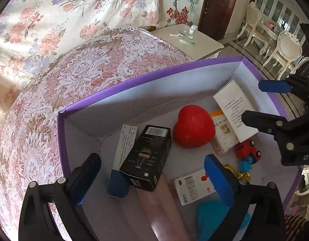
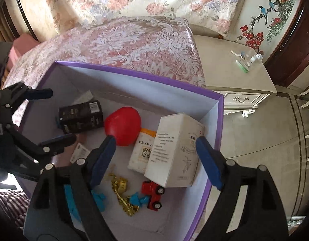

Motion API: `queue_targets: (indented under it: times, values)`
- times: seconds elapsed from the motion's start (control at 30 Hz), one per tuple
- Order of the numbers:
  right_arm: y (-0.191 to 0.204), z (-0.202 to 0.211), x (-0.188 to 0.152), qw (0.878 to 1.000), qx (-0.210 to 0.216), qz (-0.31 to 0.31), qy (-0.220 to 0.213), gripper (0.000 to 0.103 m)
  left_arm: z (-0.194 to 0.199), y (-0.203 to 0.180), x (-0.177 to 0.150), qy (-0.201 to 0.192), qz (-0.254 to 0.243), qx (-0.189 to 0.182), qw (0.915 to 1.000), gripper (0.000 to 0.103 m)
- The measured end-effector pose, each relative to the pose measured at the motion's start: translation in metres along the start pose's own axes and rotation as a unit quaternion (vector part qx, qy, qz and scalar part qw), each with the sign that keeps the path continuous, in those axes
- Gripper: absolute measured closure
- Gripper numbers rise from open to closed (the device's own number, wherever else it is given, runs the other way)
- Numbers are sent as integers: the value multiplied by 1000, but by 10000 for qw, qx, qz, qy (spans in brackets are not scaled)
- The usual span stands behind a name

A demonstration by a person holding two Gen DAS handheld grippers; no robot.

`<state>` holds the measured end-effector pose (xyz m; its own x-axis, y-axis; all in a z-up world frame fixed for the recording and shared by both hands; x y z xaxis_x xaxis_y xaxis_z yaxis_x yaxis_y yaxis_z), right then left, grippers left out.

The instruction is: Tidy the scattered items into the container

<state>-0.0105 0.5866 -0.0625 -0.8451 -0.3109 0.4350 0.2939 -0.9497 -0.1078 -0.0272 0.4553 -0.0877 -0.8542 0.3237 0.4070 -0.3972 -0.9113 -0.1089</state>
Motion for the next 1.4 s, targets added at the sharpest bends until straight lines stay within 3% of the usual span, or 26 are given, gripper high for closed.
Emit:
queue_targets:
  times: [0.27, 0.5, 0.7, 0.97, 1.4]
  values:
    - [21, 21, -16, 9996, 268, -17, 20, 1, 18, -6, -8, -185, 43, -138, 9997, 0]
    - [41, 37, -35, 9975, 561, -33, 418, 1, 51, -7, -13, -331, 161, -191, 9991, 0]
    - [56, 59, -44, 9979, 319, 90, 559, 1, 96, -17, -14, -626, 95, -65, 9980, 0]
    - [59, 88, -40, 9979, -15, 25, 642, 1, 137, -22, -17, -957, 284, 467, 9939, 0]
    - [76, 112, -33, 9980, -68, 0, 632, 1, 165, -16, -16, -927, 456, 293, 9942, 0]
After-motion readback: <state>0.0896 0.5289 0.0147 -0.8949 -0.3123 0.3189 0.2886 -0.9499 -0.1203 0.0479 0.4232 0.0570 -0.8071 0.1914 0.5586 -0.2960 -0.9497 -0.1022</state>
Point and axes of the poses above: each gripper's, at about its wrist camera, not at the fingertips, and z roughly against the way its jaws point, y to its left, x to its top, the point moved 5 cm from there along -z, roughly the way its jaws point, and after that the axes turned 12 degrees about z, right-handed, at the moved point
